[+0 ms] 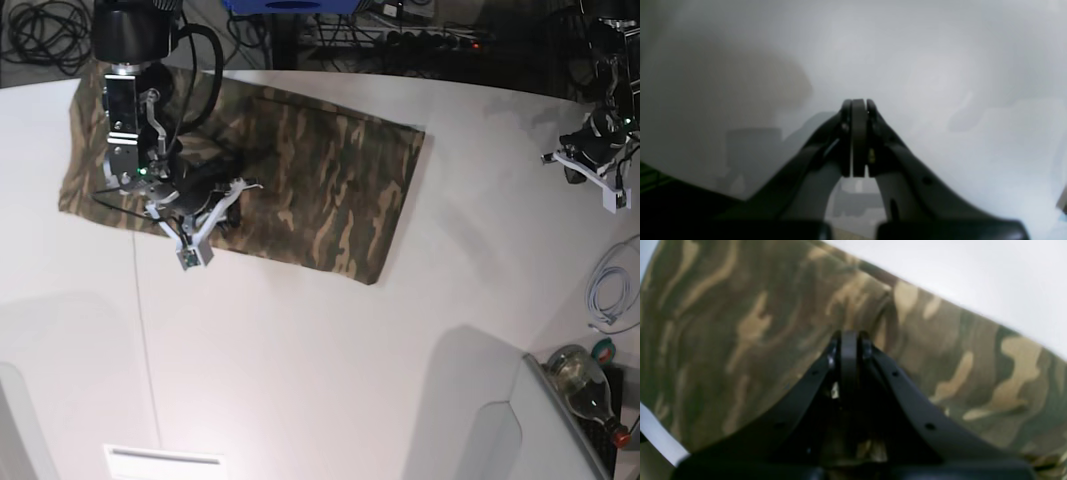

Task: Layout the t-shirt on the table in an organized manner, then fold the t-shirt properly
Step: 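Grasp the folded shirt's ends with both grippers, then fold the shirt in half, bringing the right gripper toward the left gripper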

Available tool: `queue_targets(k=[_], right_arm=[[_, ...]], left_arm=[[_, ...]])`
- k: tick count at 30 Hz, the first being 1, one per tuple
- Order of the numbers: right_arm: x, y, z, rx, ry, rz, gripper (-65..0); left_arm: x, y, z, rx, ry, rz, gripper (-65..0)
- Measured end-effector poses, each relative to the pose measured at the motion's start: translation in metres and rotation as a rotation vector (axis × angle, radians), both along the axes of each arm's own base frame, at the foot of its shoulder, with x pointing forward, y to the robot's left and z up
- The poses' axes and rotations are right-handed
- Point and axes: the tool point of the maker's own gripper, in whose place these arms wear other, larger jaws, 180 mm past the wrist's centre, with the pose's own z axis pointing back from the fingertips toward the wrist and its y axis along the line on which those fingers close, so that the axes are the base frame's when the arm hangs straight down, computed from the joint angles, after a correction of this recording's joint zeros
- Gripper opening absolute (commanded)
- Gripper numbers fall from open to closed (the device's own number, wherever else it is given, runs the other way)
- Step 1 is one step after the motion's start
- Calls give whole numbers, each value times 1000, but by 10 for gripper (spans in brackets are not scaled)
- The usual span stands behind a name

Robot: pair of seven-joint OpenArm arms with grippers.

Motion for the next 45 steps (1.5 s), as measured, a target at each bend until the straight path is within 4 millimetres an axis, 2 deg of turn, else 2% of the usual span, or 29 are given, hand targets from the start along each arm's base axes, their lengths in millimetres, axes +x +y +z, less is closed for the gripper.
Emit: queue_targets(k=[3,5,8,10,12,13,14,17,19,20,22,24,25,28,33,35,42,43,45], right_arm=[[-2,-2,-1,-3,2,0,-624],[-1,-5,8,-16,-23,1,-624],[2,-20,52,-47,-160,-28,-615],[4,-55,87,-68,-253,-126,-612],[-3,-116,100,-126,-228,-313,-588],[-10,-147,104,-137,-201,-426,-540],[-19,-169,102,-129,-153,-495,-467],[-42,-204,94,-38,-54,-613,-212],[-51,-219,95,38,-59,-612,-75],[-56,-230,96,61,-88,-600,-41],[-72,-253,88,78,-90,-615,-30],[-96,-267,65,48,20,-626,-30],[-102,-268,57,61,46,-630,-30],[-109,-264,38,108,98,-628,-30],[-121,-255,16,156,162,-626,-30],[-124,-245,4,193,195,-620,-30],[-98,-210,1,220,170,-489,-33],[-98,-207,0,223,174,-478,-42],[-99,-198,-1,224,176,-456,-99]], left_arm=[[1,0,1,-1,-4,0,-650],[2,-1,1,0,-6,-1,-650],[7,-6,2,-8,-18,-9,-650],[9,-9,5,-8,-26,-18,-650],[16,-16,6,-7,-33,-34,-650],[22,-23,5,-9,-36,-53,-650],[29,-35,3,-24,-45,-83,-650],[53,-71,7,-25,-153,-190,-650],[59,-93,1,17,-189,-290,-650],[58,-105,-6,39,-179,-347,-650],[57,-124,-19,72,-165,-443,-650],[57,-146,-31,13,-154,-535,-650],[57,-154,-34,-24,-160,-563,-650],[52,-159,-43,-96,-143,-598,-650],[50,-184,-46,-181,-162,-641,-650],[50,-194,-46,-202,-175,-641,-650],[57,-205,-45,-216,-186,-646,-650],[56,-206,-45,-218,-187,-647,-650],[52,-209,-47,-219,-178,-668,-650]])
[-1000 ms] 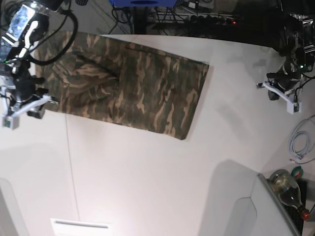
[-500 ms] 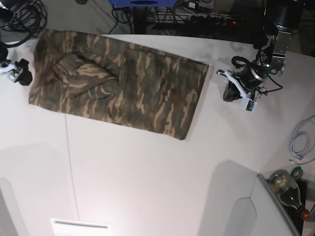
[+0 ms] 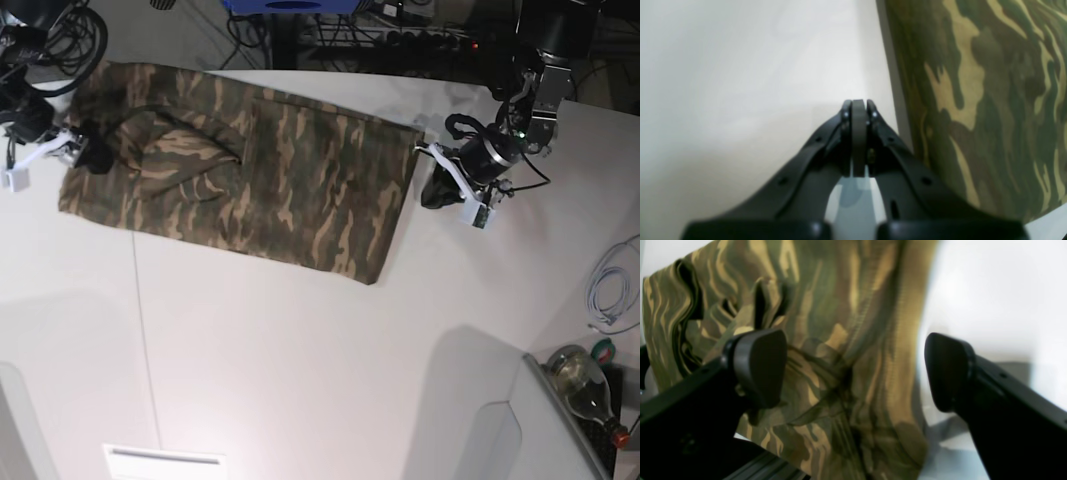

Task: Layout the t-shirt on the table in an organized manner, then fold the t-shirt properly
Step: 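Fold the shirt in half, bringing the right gripper toward the left gripper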

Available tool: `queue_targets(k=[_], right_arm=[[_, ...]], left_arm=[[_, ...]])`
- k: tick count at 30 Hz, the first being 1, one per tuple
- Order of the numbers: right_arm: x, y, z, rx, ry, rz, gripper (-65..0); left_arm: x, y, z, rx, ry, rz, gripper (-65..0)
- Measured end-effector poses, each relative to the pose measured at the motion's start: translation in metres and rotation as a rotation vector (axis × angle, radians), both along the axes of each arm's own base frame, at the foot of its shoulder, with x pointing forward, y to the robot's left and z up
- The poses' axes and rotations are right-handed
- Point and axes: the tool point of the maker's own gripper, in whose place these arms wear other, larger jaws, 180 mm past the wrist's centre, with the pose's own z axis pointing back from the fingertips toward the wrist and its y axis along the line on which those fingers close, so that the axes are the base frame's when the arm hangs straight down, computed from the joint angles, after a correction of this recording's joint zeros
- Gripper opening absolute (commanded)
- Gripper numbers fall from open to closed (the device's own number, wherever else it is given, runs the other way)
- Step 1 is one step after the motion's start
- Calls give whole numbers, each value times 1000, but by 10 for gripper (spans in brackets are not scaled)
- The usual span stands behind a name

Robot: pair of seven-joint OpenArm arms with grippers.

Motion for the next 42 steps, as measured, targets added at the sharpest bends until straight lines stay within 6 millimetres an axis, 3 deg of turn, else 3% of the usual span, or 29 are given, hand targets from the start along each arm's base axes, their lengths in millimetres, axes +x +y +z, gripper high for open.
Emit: queue_targets(k=[4,12,14,18,19,23,31,35,37,42], right_arm=[[-7,25,-3,23,26,61,-195],[-4,35,-3,39,25,73,-236],[-6,35,-4,33,38,81,-332],[-7,36,-7,27,62,100,-623],[-3,36,-6,25,58,102,-650],[15,23,5,-7,37,122,-642],[26,10,15,-47,70,176,-647],[41,-1,46,-146,16,212,-647],[46,3,57,-176,2,243,-647],[42,39,67,-188,-6,336,-647]], left_arm=[[-5,-19,-2,-21,6,-49,-650],[-10,-30,-2,-49,3,-47,-650],[-11,-33,-2,-53,5,-50,-650],[-15,-45,-4,-62,8,-81,-650],[-17,-51,-5,-70,11,-90,-650],[-23,-74,-6,-98,21,-147,-650],[-27,-118,-1,-141,25,-192,-650],[-21,-138,4,-173,14,-195,-650],[-20,-147,7,-193,8,-196,-650],[-21,-153,8,-182,6,-236,-650]])
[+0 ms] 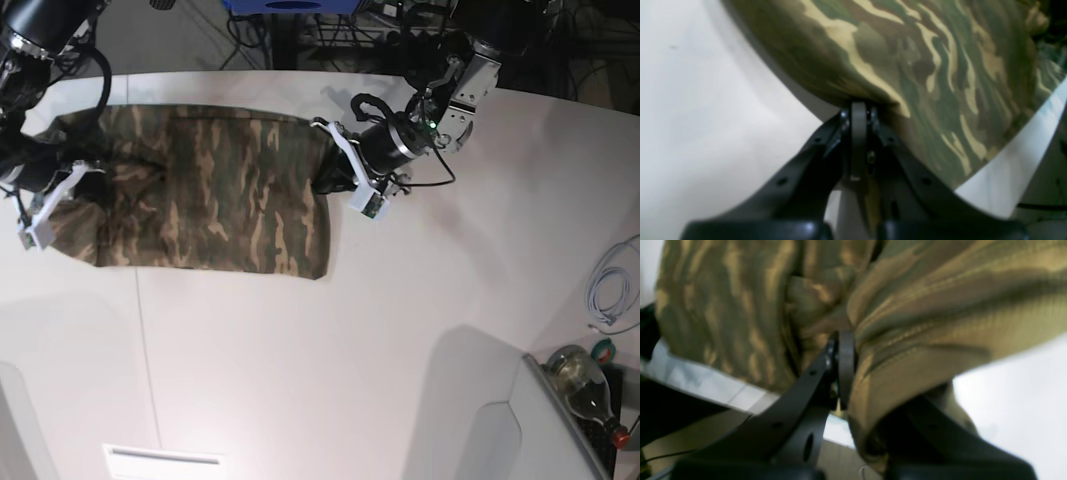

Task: Layout the t-shirt on the table in an organized manner, then fold the t-shirt properly
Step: 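Fold the shirt in half, bringing the right gripper toward the left gripper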

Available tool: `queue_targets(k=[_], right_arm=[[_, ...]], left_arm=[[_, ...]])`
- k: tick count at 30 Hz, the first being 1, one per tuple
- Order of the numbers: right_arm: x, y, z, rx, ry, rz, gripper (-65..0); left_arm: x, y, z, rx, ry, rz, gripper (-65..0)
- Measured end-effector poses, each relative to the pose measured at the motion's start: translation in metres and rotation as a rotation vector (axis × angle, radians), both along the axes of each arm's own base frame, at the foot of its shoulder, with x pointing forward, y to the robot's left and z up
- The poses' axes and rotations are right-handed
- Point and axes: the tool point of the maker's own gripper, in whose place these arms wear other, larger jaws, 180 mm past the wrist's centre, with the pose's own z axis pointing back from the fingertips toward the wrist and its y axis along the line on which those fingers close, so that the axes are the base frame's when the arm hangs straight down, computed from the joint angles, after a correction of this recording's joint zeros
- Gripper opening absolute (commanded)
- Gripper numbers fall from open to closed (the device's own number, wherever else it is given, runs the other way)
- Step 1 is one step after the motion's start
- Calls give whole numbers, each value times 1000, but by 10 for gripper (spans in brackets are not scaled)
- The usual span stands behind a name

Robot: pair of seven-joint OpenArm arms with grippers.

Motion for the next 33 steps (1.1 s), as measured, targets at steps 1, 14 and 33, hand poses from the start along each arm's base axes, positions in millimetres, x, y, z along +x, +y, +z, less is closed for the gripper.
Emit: queue_targets(k=[1,14,33], right_arm=[[0,8,2,1,-3,21,-647],[15,90,24,77,-64,139,-647],[13,176,16,237,-46,202,-647]], left_arm=[[0,-2,0,6,-2,-14,-650],[-4,-14,1,-4,-2,-46,-650],[-3,-13,1,-4,-3,-42,-650]])
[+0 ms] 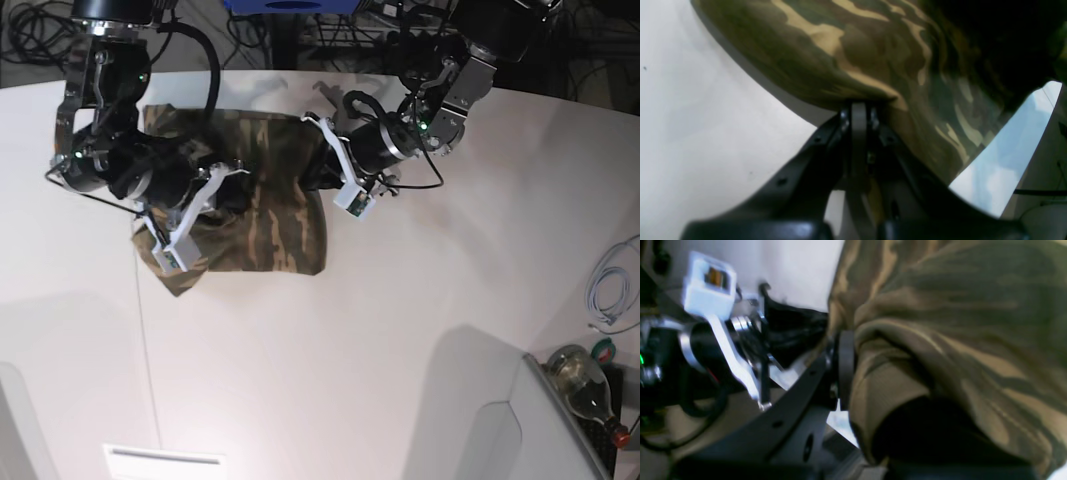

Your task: Layout the t-shirt on the table in an organized manner, then fold the t-shirt properly

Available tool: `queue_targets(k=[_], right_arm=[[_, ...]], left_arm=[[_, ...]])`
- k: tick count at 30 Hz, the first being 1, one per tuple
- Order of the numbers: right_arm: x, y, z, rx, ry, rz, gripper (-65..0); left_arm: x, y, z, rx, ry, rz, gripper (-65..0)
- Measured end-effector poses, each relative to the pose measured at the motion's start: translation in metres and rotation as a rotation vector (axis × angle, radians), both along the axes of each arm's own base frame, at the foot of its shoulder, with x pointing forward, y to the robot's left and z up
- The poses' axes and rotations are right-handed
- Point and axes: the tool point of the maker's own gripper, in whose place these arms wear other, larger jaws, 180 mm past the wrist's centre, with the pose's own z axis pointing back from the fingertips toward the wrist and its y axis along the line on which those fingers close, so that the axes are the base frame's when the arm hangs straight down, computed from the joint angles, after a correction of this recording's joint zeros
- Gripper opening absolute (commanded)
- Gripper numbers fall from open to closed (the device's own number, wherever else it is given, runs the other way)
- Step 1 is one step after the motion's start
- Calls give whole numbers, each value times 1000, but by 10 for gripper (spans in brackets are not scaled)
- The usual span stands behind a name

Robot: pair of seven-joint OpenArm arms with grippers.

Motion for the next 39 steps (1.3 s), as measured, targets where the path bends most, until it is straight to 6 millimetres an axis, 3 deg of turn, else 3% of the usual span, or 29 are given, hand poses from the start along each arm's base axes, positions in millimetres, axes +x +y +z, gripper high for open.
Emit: queue_targets(k=[4,9,18,21,27,31,34,39], right_arm=[[-11,9,-23,23,71,-3,-647],[-13,18,-34,38,85,16,-647],[-13,18,-41,41,106,12,-647],[-12,14,-44,37,147,-47,-593],[-12,10,-45,32,163,-75,-296],[-20,23,-47,-4,155,25,-282],[-26,38,-46,-12,143,92,-282],[-25,47,-49,-46,163,76,-282]], left_arm=[[0,1,0,2,0,0,-650],[1,3,0,6,-1,1,-650],[-1,26,-4,46,-1,1,-650],[5,43,6,58,-31,27,-650],[13,81,32,45,-100,165,-650],[4,125,33,116,-102,203,-650],[-1,171,33,197,-97,263,-650],[-13,233,39,259,-93,396,-650]])
